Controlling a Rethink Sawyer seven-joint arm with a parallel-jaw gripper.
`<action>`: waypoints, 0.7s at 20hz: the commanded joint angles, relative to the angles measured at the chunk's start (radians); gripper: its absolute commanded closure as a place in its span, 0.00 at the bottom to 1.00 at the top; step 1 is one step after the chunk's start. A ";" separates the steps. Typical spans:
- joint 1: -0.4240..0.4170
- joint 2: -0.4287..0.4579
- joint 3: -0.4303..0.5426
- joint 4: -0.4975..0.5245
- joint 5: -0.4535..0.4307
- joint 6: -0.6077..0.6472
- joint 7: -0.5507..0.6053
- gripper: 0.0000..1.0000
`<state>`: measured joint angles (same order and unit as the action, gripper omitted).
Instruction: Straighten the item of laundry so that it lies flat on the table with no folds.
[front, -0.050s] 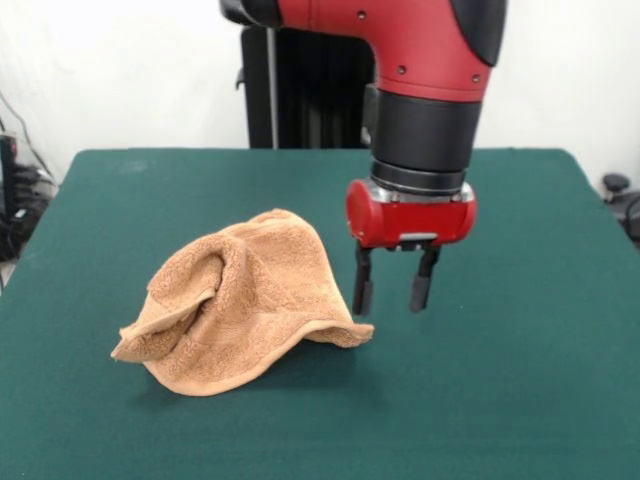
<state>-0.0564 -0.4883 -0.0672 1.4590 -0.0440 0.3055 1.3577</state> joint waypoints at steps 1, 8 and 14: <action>0.037 0.088 0.092 -0.011 0.001 0.090 0.127 0.00; 0.010 0.104 0.118 -0.037 -0.009 0.099 0.085 0.00; -0.017 0.126 0.142 -0.075 -0.026 0.097 0.042 0.00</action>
<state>-0.0587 -0.4590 -0.0602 1.4005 -0.0440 0.3055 1.3577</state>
